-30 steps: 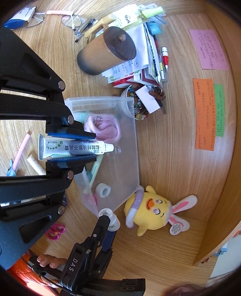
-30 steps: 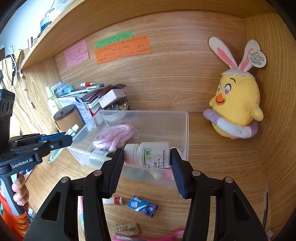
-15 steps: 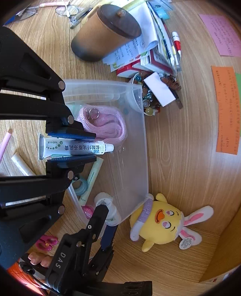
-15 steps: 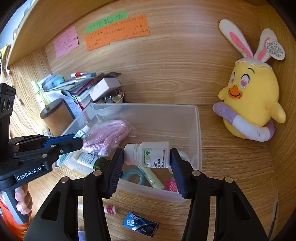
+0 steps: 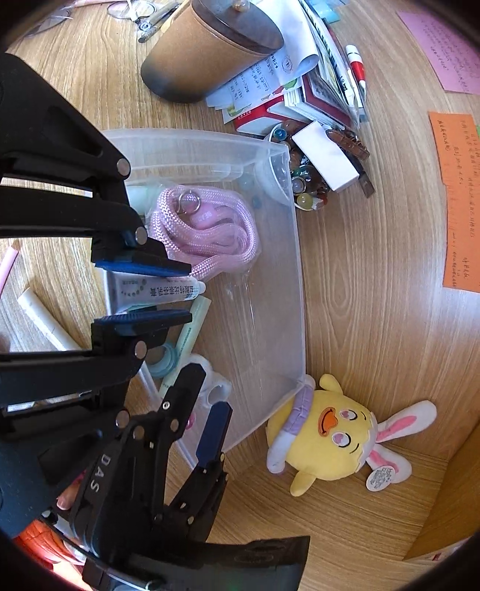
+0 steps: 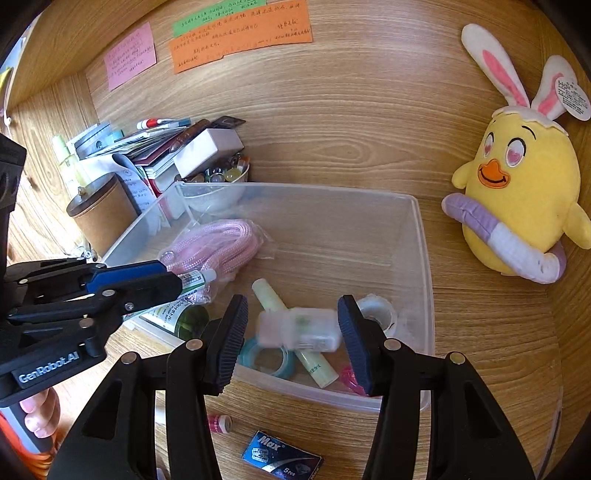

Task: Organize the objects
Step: 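Lower the tube and pill bottle into the box and open both tools, then grasp the red-capped lip gloss with left tool while right tool grasps blue Max box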

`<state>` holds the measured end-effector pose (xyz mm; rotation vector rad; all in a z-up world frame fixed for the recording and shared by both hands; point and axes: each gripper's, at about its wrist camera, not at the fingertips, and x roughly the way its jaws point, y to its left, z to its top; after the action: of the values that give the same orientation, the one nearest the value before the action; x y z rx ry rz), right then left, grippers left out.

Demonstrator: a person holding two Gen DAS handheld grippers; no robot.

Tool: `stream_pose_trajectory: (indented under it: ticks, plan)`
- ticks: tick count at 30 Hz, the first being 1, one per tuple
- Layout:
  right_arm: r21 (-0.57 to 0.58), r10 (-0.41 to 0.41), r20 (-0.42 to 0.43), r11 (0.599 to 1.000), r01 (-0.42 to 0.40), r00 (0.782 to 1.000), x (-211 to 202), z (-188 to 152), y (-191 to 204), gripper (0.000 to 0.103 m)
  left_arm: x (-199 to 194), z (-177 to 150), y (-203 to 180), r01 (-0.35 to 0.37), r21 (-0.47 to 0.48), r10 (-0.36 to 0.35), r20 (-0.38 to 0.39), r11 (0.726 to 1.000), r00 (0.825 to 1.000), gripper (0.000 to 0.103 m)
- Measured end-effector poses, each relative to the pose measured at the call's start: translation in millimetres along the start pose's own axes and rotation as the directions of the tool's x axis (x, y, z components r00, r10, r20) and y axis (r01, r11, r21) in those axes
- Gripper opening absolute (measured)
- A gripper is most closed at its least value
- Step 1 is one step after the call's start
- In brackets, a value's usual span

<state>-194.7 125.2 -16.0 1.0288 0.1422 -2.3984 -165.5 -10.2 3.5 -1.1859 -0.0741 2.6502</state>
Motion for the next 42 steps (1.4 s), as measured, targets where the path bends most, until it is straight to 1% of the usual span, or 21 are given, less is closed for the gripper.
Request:
stream_pose_trajectory:
  ticks: [2, 4, 6, 7, 9, 12, 14, 16, 17, 18, 23, 27, 31, 36, 39, 42]
  plan:
    - [-0.004, -0.004, -0.002, 1.0, 0.004, 1.0, -1, 0, 1, 0.047, -5, -1, -2, 0.004, 0.001, -0.004, 0.007, 1.0, 1.0, 0.016]
    - [-0.012, -0.009, 0.0, 1.0, 0.009, 1.0, -5, -1, 2, 0.048, -12, -3, -3, 0.003, 0.001, -0.003, 0.017, 1.0, 1.0, 0.021]
    - [-0.021, -0.012, 0.009, 1.0, 0.012, 1.0, -10, -2, 3, 0.049, -19, -4, -4, 0.0, 0.001, 0.0, 0.033, 1.0, 0.999, 0.03]
    - [-0.024, -0.014, 0.013, 1.0, 0.014, 1.0, -12, -2, 4, 0.05, -24, -5, -5, -0.005, 0.002, 0.005, 0.043, 1.0, 0.999, 0.032]
    - [-0.034, -0.019, 0.029, 0.999, 0.02, 0.999, -20, -4, 5, 0.054, -31, -7, -6, -0.014, 0.003, 0.013, 0.061, 1.0, 0.998, 0.042]
    - [-0.041, -0.021, 0.053, 0.999, 0.023, 0.998, -35, -6, 6, 0.056, -43, -11, -7, -0.018, 0.004, 0.018, 0.084, 1.0, 0.996, 0.052]
    - [-0.043, -0.022, 0.066, 0.999, 0.025, 0.998, -43, -9, 6, 0.057, -50, -15, -7, -0.017, 0.01, 0.016, 0.092, 1.0, 0.996, 0.057]
    - [-0.041, -0.024, 0.077, 0.999, 0.027, 0.997, -51, -12, 4, 0.061, -54, -19, -8, -0.018, 0.017, 0.016, 0.092, 1.0, 0.996, 0.06]
    - [-0.04, -0.025, 0.084, 0.999, 0.028, 0.996, -55, -14, 4, 0.065, -55, -21, -8, -0.018, 0.02, 0.016, 0.09, 1.0, 0.996, 0.062]
    - [-0.04, -0.025, 0.088, 0.999, 0.029, 0.996, -58, -15, 3, 0.068, -56, -23, -8, -0.019, 0.022, 0.017, 0.085, 1.0, 0.996, 0.063]
    - [-0.046, -0.013, 0.082, 0.999, 0.017, 0.997, -69, -29, 2, 0.069, -48, -36, -8, -0.009, 0.029, 0.008, 0.034, 1.0, 0.999, 0.064]
    - [-0.049, 0.047, 0.016, 0.998, -0.046, 0.999, -62, -45, 1, 0.071, -34, -51, -9, -0.015, 0.044, 0.016, -0.022, 0.999, 1.0, 0.064]
    - [-0.082, 0.033, -0.059, 0.996, -0.038, 0.998, -47, -63, 3, 0.071, -18, -64, -9, -0.011, 0.058, 0.016, -0.087, 0.998, 0.996, 0.064]
    - [-0.127, 0.033, -0.15, 0.99, -0.053, 0.988, -28, -80, 3, 0.071, 3, -76, -12, 0.028, 0.083, -0.013, -0.172, 0.996, 0.985, 0.064]
    - [-0.163, 0.02, -0.176, 0.985, -0.049, 0.984, -20, -83, 3, 0.071, 13, -79, -16, 0.036, 0.101, -0.015, -0.199, 0.994, 0.98, 0.064]
    - [-0.166, 0.024, -0.186, 0.985, -0.056, 0.982, -15, -83, 0, 0.071, 19, -80, -21, 0.048, 0.121, -0.022, -0.212, 0.991, 0.977, 0.064]
